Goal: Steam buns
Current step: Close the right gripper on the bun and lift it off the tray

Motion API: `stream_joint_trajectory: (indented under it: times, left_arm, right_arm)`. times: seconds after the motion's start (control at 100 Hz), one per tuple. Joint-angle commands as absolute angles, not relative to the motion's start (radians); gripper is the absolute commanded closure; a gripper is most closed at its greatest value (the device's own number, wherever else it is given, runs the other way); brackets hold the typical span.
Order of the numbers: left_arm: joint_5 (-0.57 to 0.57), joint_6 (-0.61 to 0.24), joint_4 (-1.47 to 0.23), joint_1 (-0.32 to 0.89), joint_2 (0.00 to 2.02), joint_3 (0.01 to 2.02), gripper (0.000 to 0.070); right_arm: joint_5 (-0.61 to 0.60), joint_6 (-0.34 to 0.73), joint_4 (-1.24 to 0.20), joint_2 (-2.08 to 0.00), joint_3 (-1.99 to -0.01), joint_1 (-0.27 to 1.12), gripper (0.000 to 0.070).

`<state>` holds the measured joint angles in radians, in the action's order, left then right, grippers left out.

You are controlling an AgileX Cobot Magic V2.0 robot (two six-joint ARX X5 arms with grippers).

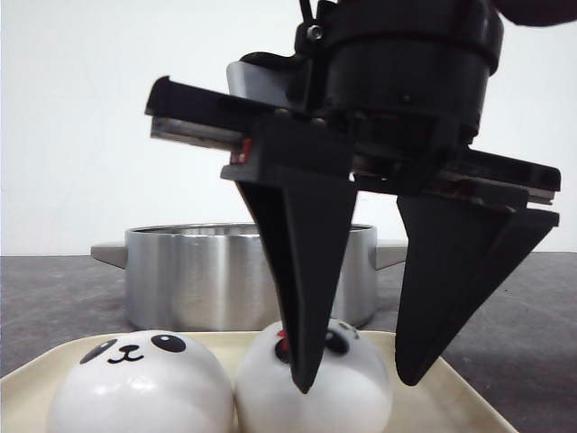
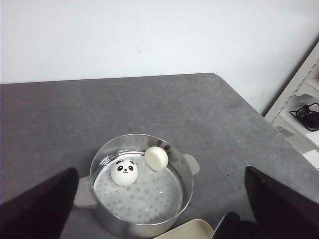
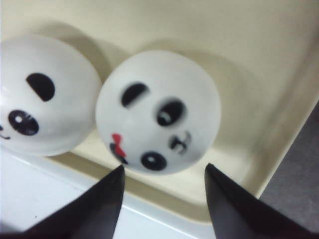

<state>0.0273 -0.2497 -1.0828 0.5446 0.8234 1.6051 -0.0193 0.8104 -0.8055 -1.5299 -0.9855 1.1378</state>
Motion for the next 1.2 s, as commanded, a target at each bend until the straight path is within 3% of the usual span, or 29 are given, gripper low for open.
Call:
stream_joint_trajectory:
  times: [0.0, 0.44, 0.6, 0.81, 0.91, 1.01, 1.19]
  left_arm:
    - [0.025, -0.24, -1.077, 0.551, 0.83, 1.62, 0.0022]
    - [0.025, -0.24, -1.077, 0.551, 0.83, 1.62, 0.0022]
    - [0.025, -0.24, -1.077, 0.551, 0.83, 1.62, 0.0022]
    - [0.025, -0.24, -1.077, 0.551, 0.83, 1.62, 0.0022]
    - [0.025, -0.24, -1.078, 0.551, 0.83, 1.62, 0.0022]
    - [0.025, -0.24, -1.078, 0.551, 0.83, 1.62, 0.0022]
    - [0.025, -0.24, -1.078, 0.551, 0.83, 1.62, 0.0022]
  right_arm:
    - [0.002, 0.823, -0.797, -1.549, -0.995, 1.15, 0.0397]
    - [-0.011, 0.8, -0.722, -1.564, -0.995, 1.148, 0.039]
    - [-0.01, 0.794, -0.695, -1.609, -0.995, 1.143, 0.0299]
    - [-0.02, 0.804, -0.661, -1.664, -0.995, 1.137, 0.0304]
    - [-0.019, 0.812, -0.661, -1.681, -0.995, 1.134, 0.039]
    - [-0.015, 0.811, -0.658, -1.685, -0.995, 1.135, 0.0388]
    - [0.001, 0.812, -0.651, -1.685, -0.995, 1.135, 0.0124]
